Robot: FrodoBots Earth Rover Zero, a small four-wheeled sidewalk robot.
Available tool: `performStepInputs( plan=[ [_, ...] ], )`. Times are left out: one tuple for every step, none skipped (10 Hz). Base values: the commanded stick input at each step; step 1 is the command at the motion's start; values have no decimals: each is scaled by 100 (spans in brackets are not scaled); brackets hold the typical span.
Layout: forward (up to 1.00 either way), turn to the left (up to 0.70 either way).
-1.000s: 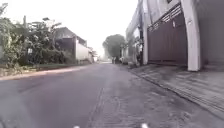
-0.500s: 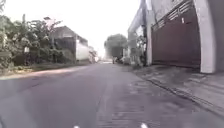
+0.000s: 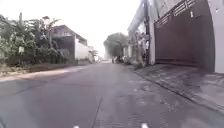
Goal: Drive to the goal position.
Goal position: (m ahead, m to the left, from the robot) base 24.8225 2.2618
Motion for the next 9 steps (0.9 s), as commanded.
performStepInputs(
  plan=[
    [100, -2],
    [100, -35],
    [100, -40],
    [100, -23],
    [100, -4],
    [100, 0],
    [100, 0],
    [100, 0],
    [100, 0]
  ],
)
